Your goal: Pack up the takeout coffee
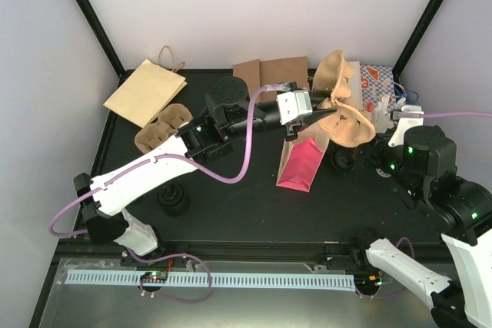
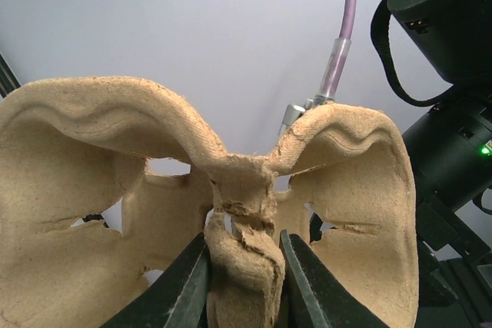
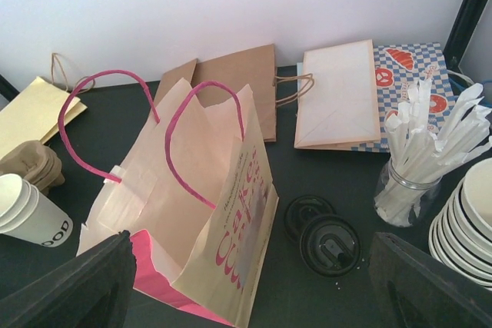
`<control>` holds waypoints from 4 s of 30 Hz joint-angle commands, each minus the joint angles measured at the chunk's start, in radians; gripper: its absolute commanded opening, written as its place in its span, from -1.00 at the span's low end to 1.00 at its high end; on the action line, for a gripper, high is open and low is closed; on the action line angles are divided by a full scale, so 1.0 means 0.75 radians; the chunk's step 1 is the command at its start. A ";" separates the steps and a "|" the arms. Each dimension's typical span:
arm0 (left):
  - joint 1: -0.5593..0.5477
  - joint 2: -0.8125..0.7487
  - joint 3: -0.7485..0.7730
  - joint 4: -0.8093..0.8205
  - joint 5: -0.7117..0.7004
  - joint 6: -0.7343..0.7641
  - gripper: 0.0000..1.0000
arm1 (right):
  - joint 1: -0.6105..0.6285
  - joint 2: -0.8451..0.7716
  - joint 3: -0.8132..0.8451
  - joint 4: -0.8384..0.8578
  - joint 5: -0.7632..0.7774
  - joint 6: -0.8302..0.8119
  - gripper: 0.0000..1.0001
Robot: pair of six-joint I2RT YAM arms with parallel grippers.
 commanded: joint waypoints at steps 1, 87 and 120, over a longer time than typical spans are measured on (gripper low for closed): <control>-0.012 -0.019 0.055 0.015 -0.021 0.007 -0.56 | -0.002 0.028 0.027 -0.012 0.016 -0.024 0.70; 0.108 0.304 0.278 -0.827 -0.429 1.020 -0.56 | -0.310 0.283 -0.167 0.403 -0.434 0.014 -0.94; 0.036 0.142 0.227 -1.065 -0.701 0.886 -0.59 | -0.307 0.316 -0.079 0.422 -0.937 0.086 -0.98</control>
